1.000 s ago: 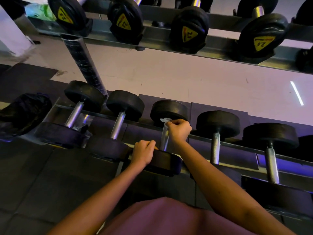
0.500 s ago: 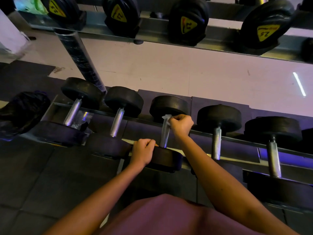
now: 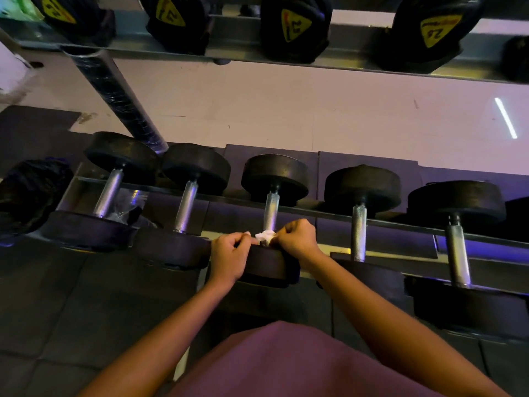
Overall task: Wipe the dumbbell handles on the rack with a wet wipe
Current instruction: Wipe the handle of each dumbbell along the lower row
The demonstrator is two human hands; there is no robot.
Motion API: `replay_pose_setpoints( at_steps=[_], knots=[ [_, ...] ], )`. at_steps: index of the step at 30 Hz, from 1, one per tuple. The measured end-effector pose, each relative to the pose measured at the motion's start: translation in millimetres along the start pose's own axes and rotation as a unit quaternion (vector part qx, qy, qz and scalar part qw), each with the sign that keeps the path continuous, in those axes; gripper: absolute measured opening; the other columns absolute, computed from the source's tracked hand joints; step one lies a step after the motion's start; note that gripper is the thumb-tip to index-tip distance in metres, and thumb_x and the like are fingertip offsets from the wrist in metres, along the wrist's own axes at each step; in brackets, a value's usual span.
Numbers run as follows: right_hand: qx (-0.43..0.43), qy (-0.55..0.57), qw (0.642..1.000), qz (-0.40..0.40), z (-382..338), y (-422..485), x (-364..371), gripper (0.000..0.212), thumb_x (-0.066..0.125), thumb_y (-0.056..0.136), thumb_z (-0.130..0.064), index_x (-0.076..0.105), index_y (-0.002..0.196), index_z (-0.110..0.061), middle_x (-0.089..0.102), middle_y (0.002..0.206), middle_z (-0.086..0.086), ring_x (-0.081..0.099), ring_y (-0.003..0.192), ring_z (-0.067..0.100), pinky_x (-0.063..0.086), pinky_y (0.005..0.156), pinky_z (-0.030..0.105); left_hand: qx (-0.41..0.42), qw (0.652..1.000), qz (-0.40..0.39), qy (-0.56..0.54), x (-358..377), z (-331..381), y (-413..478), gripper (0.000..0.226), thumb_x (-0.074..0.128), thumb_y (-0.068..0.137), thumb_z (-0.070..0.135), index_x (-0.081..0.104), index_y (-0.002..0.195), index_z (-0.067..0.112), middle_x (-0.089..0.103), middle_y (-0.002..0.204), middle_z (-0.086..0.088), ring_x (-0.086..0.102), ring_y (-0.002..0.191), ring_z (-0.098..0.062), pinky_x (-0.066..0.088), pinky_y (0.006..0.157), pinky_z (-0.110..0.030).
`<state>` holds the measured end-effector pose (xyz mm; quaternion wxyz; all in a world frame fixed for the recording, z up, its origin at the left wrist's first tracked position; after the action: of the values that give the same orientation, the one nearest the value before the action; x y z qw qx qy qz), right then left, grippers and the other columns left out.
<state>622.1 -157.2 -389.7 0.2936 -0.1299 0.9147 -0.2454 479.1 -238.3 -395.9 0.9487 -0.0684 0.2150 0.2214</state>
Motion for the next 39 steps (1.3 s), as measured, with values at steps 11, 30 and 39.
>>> replay_pose_setpoints(
  at_steps=[11,30,39],
  knots=[
    [-0.025,-0.012,1.000,0.004,-9.0,-4.8,2.1,0.033,0.085,0.070,-0.027,0.071,0.077,0.002,0.069,0.077,0.010,0.063,0.072,0.014,0.055,0.061,0.031,0.203,0.979,0.016,0.008,-4.8,-16.6,-15.1,0.038,0.035,0.097,0.020,0.071,0.094,0.006,0.069,0.094,-0.002,0.065,0.092,-0.014,0.051,0.081,-0.030],
    [-0.106,-0.005,0.990,0.092,-31.8,10.8,-4.0,0.015,0.078,0.077,-0.014,0.068,0.068,-0.009,0.064,0.066,-0.001,0.062,0.063,0.006,0.052,0.057,0.022,0.201,0.979,0.019,0.002,-5.2,-17.4,-14.1,0.040,0.034,0.097,0.022,0.070,0.090,0.005,0.068,0.087,-0.003,0.064,0.084,-0.013,0.052,0.073,-0.032],
    [-0.098,-0.022,0.994,0.050,-31.3,12.6,-5.0,0.019,0.082,0.073,-0.024,0.069,0.070,-0.010,0.064,0.065,-0.003,0.063,0.065,0.006,0.055,0.062,0.022,0.192,0.981,0.014,0.008,-5.7,-18.1,-14.0,0.041,0.034,0.097,0.025,0.069,0.089,0.005,0.067,0.086,-0.002,0.063,0.083,-0.012,0.051,0.073,-0.033]
  ],
)
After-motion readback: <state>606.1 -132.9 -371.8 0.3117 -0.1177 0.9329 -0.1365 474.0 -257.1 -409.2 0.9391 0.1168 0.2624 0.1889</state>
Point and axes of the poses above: each hand's wrist, its own y-axis towards the middle knuckle, its own x-axis out of the palm, z = x × y, the point moved 1 cm from there along y, towards the middle knuckle
